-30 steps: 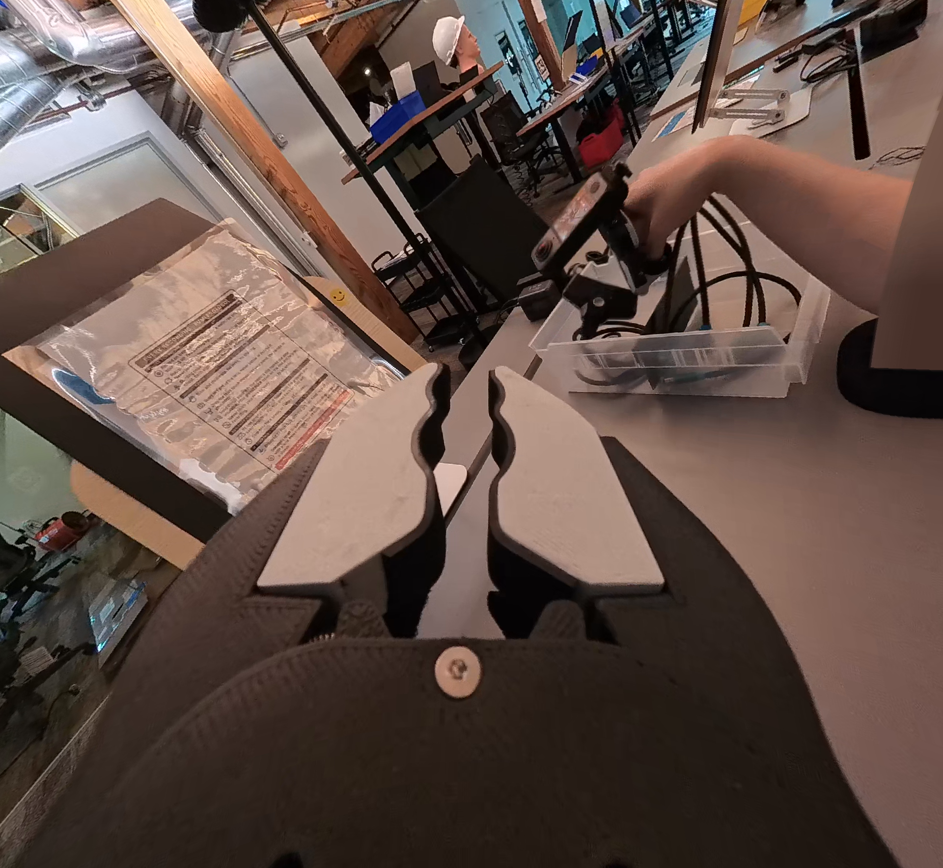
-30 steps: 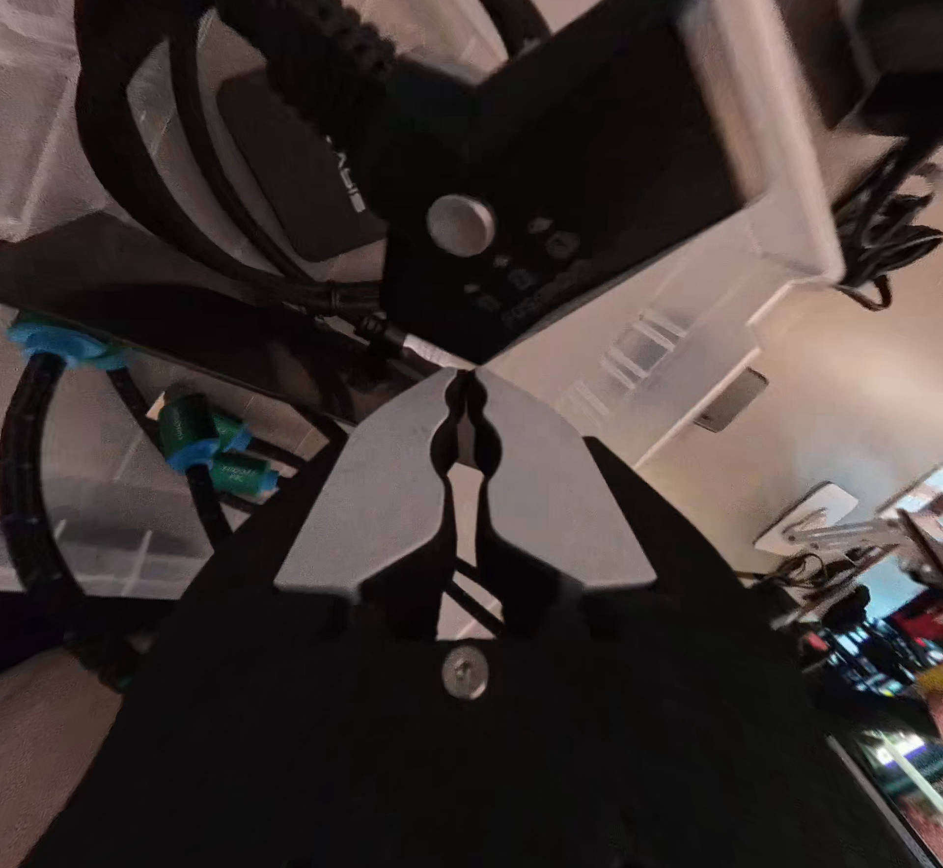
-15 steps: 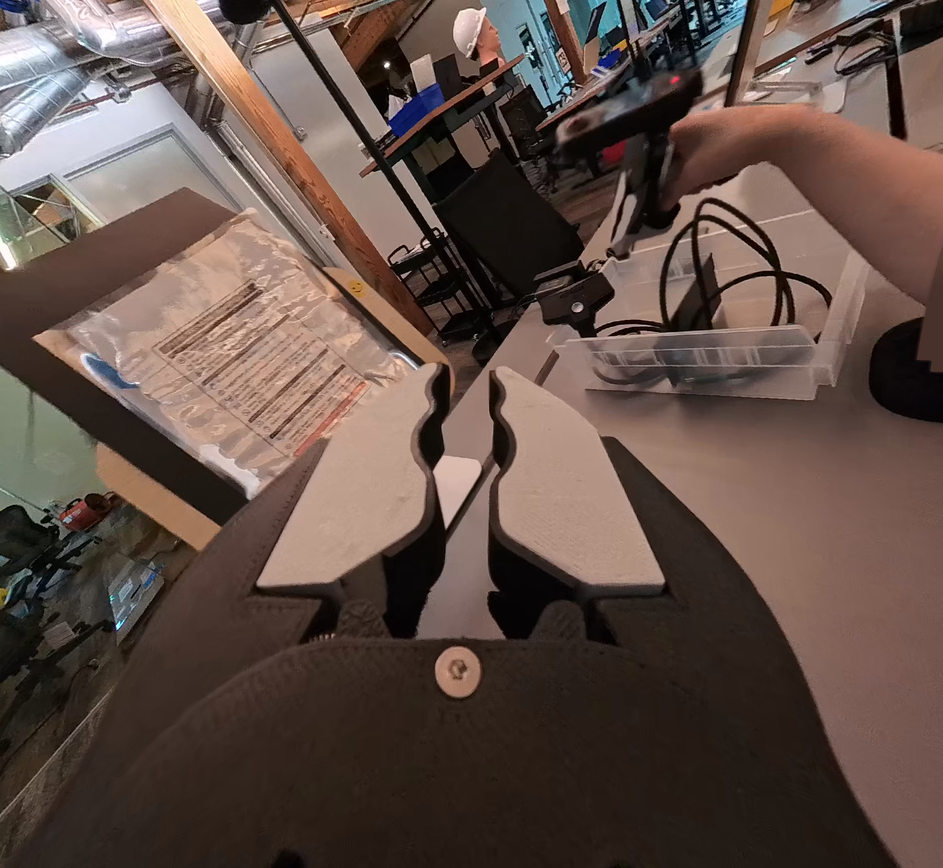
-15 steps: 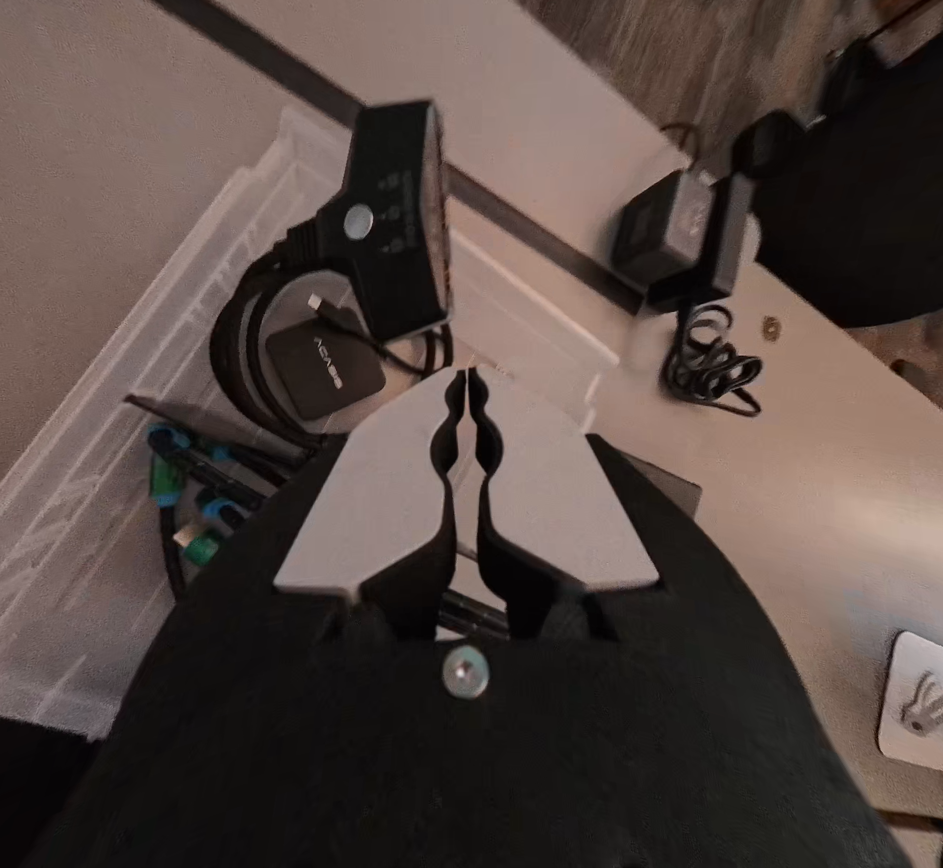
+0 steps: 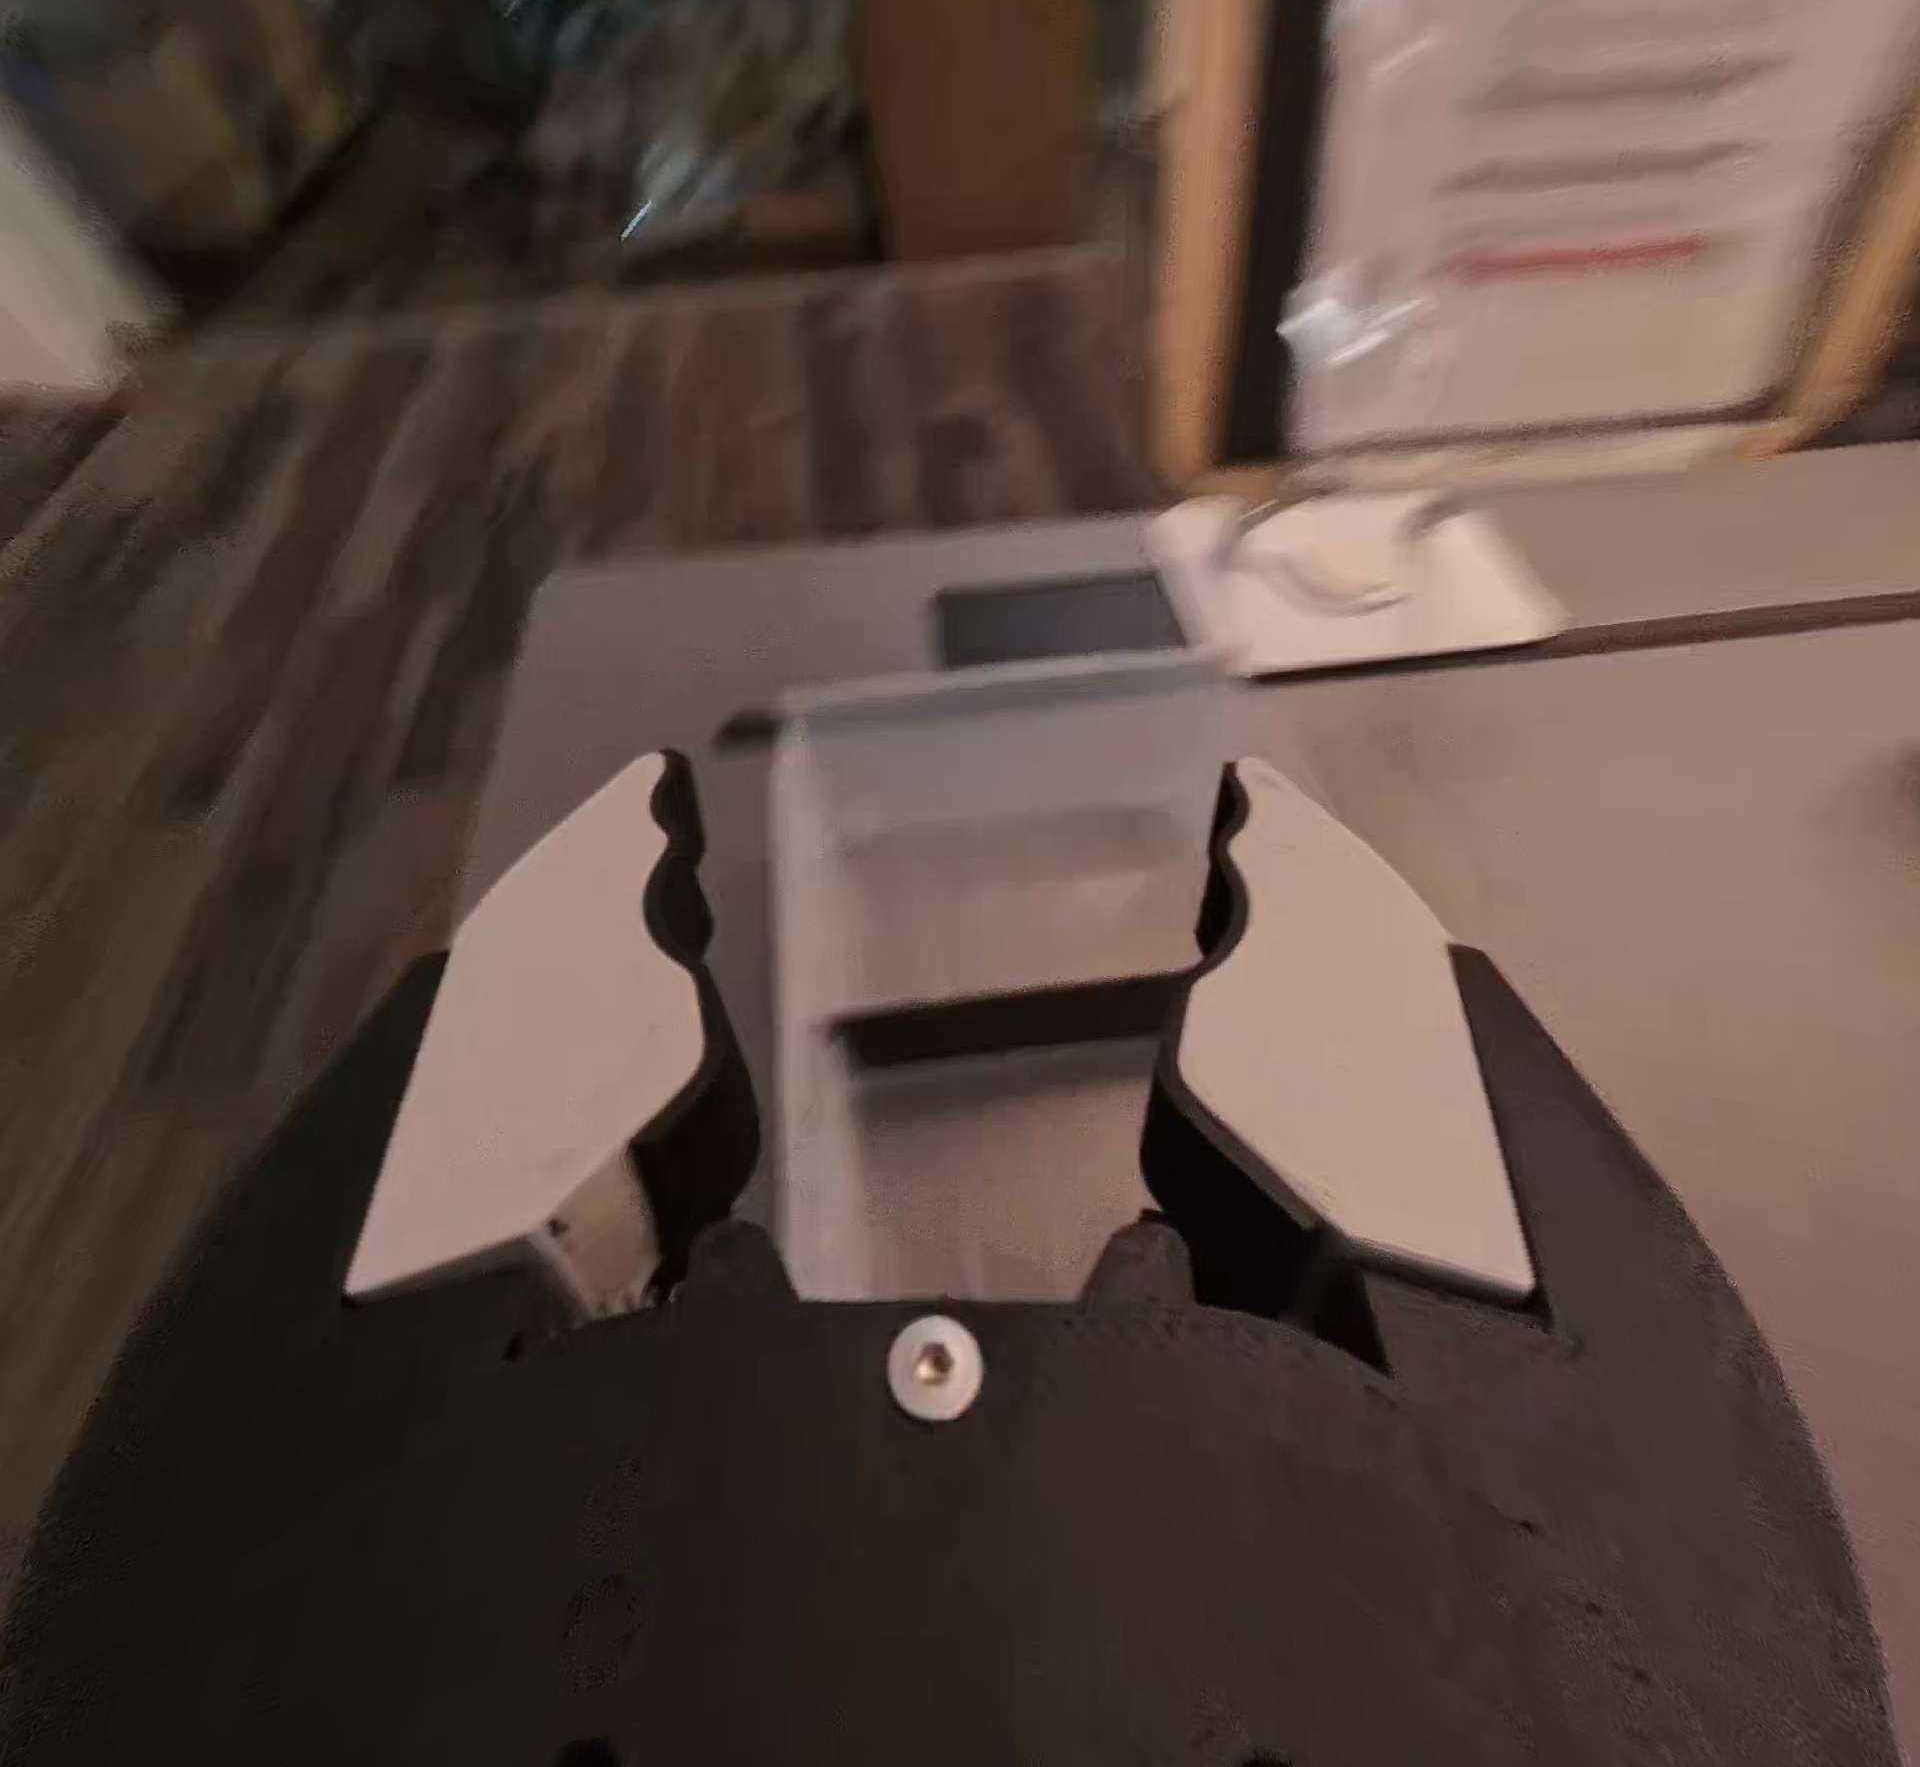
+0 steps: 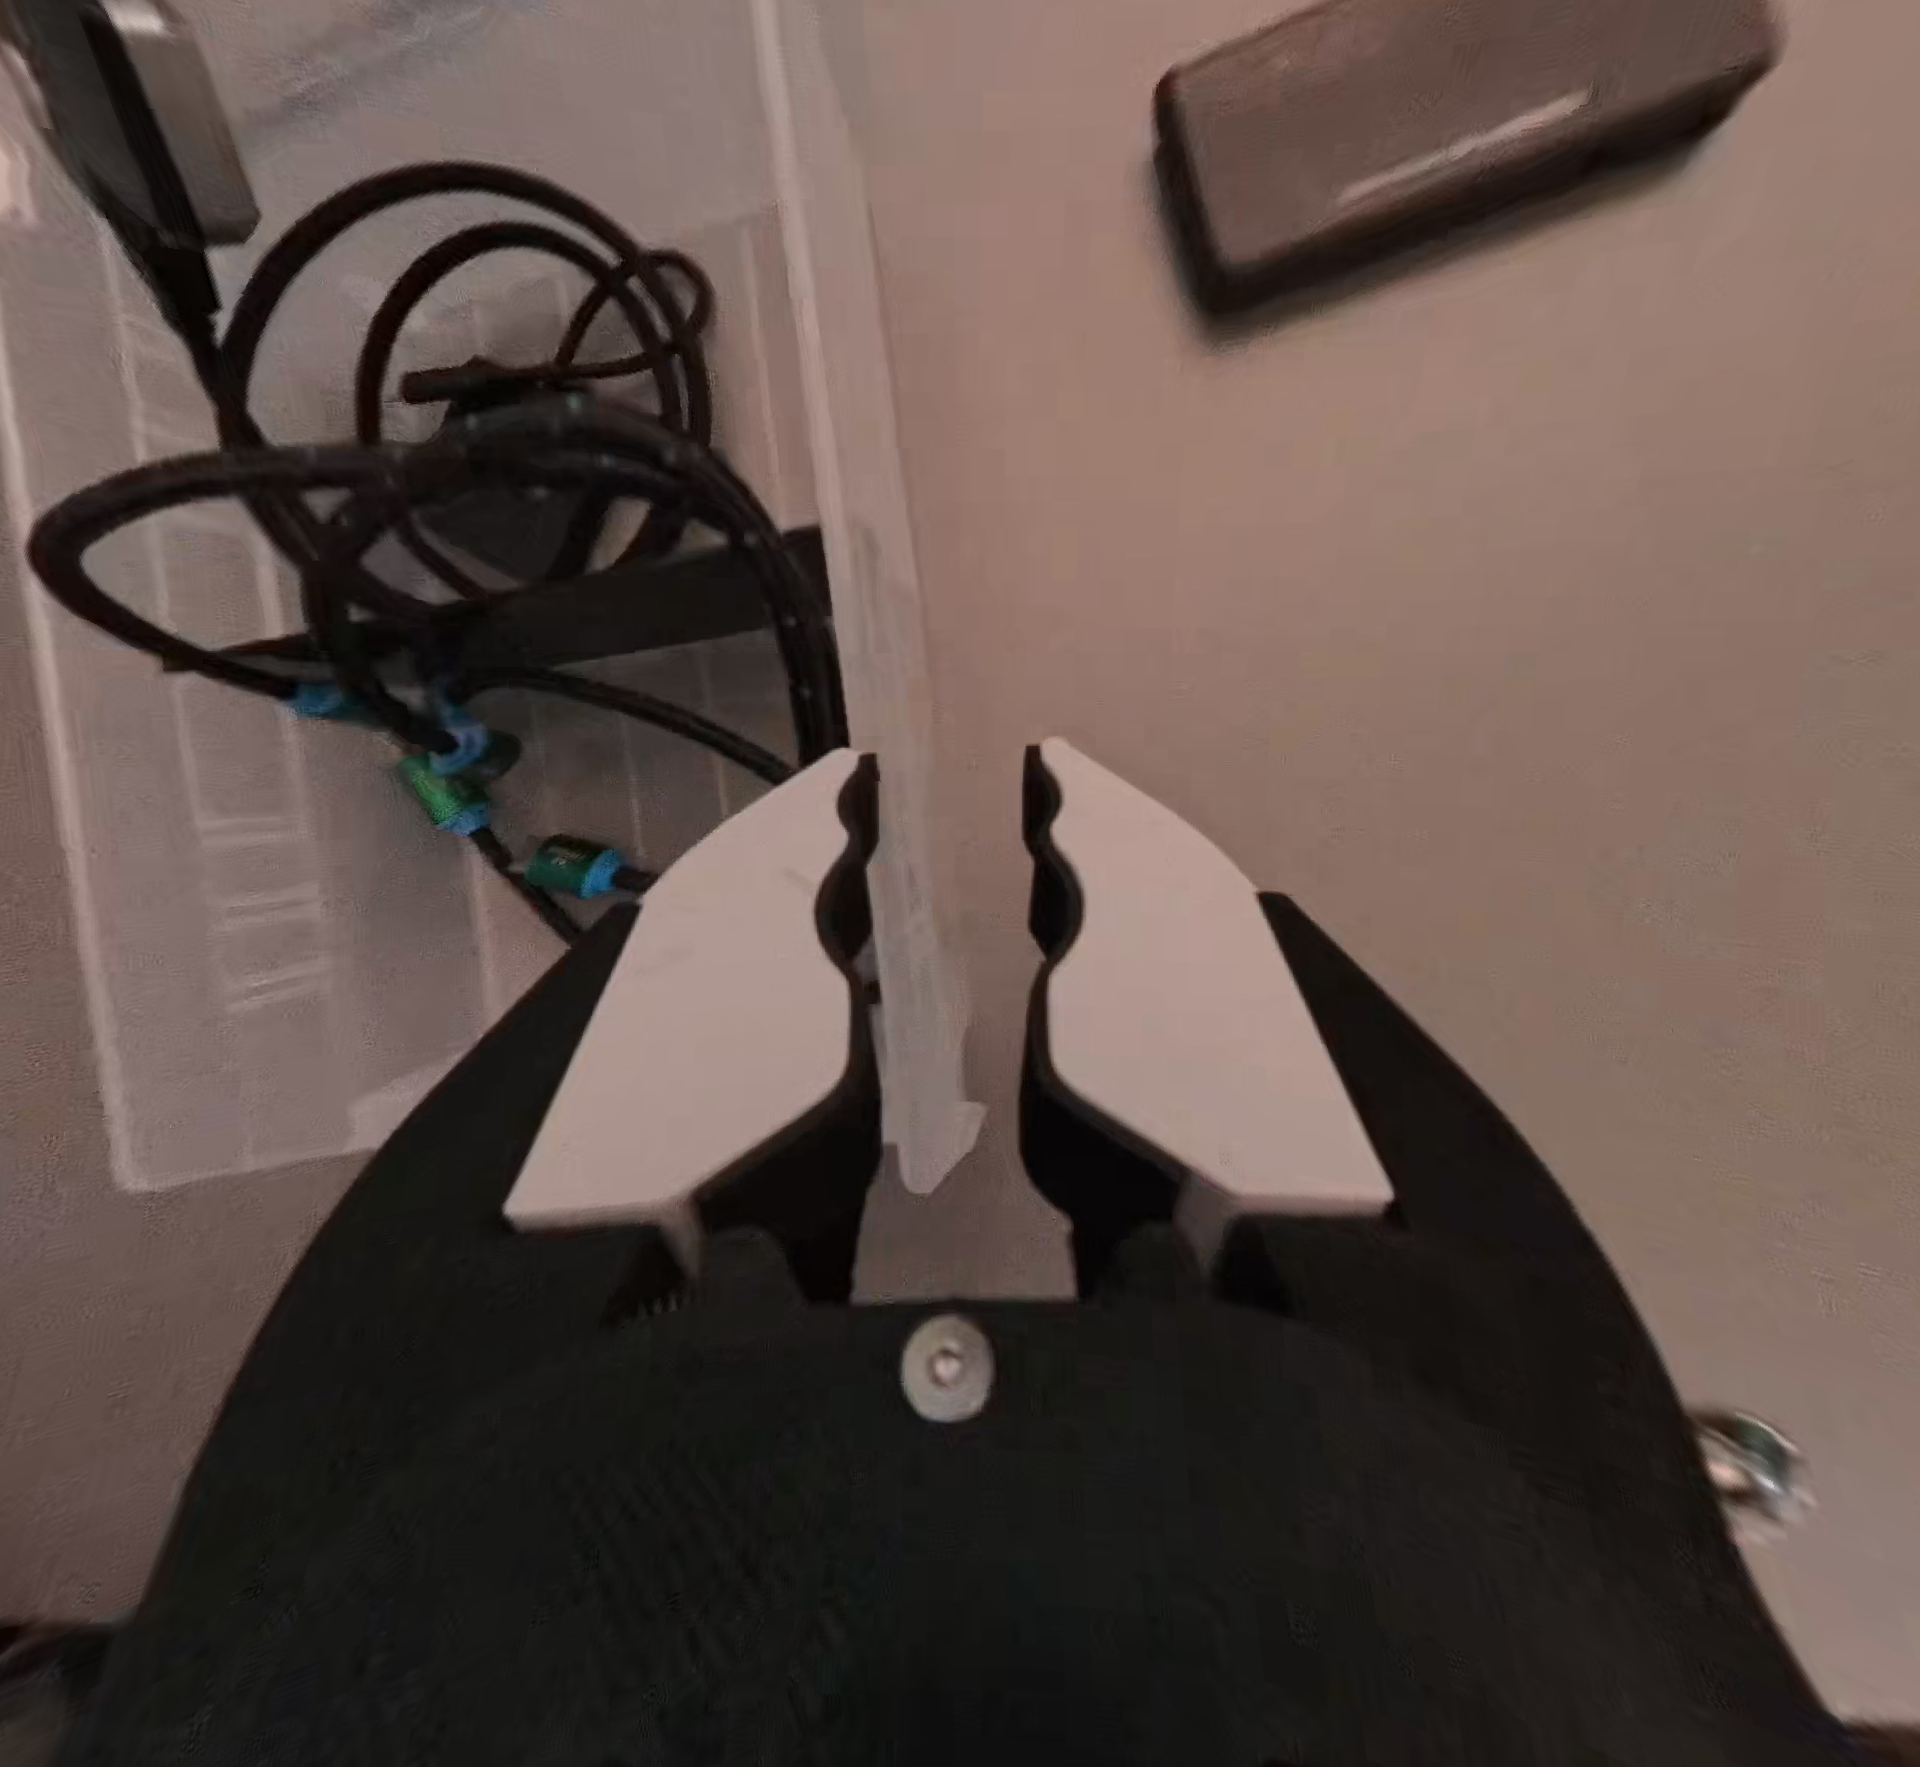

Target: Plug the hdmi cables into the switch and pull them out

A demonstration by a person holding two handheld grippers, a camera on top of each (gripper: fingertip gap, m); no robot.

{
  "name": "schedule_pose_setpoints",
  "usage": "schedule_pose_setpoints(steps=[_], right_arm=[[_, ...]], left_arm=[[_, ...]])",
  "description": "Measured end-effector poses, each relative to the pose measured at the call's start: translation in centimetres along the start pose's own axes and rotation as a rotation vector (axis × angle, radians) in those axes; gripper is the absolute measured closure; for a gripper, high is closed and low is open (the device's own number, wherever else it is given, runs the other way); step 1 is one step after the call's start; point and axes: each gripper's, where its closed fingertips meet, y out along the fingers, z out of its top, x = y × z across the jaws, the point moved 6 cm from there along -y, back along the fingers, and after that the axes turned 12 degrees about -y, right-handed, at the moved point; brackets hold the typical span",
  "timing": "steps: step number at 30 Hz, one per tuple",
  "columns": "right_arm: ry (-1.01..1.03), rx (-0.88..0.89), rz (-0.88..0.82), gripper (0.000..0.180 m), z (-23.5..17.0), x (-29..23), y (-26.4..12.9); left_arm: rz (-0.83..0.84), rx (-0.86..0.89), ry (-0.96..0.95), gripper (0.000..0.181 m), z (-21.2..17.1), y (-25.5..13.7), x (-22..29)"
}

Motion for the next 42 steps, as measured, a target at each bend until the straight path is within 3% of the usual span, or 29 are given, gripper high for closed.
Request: schedule_pose_setpoints(steps=[2, 4, 12, 19, 21, 26, 29, 33, 42], right_arm=[[0.036, 0.005, 0.149, 0.153, -1.2, -0.3, 1.4], [0.048, -0.046, 0.193, 0.145, -1.9, 0.1, 1.6], [-0.020, -0.185, 0.228, 0.150, -2.6, -0.8, 1.8], [0.039, -0.429, 0.315, 0.152, -3.8, -1.7, 5.3], [0.015, -0.455, 0.273, 0.157, -3.5, -1.7, 5.4], [-0.158, -0.554, 0.147, 0.166, -3.0, -2.6, 6.3], [-0.233, -0.583, 0.199, 0.167, -3.0, -4.4, 6.7], [-0.336, -0.640, 0.143, 0.171, -2.7, -6.6, 7.3], [-0.425, -0.708, 0.200, 0.170, -2.4, -12.9, 8.5]], left_arm=[[0.113, -0.129, -0.046, 0.077, -1.9, 1.0, -3.0], [0.068, -0.225, -0.085, 0.077, -3.4, 1.9, -4.4], [0.065, -0.560, -0.148, 0.101, -8.3, 4.4, -7.3], [0.066, -0.803, -0.135, 0.113, -11.6, 5.7, -7.5], [0.043, -0.887, -0.151, 0.121, -12.8, 6.1, -7.3], [0.018, -0.976, -0.130, 0.131, -14.4, 6.7, -7.3], [0.035, -1.031, -0.118, 0.142, -15.3, 6.9, -7.7], [0.049, -1.080, -0.051, 0.174, -16.0, 7.5, -7.6], [0.009, -1.149, 0.122, 0.171, -16.3, 8.4, -3.8]])
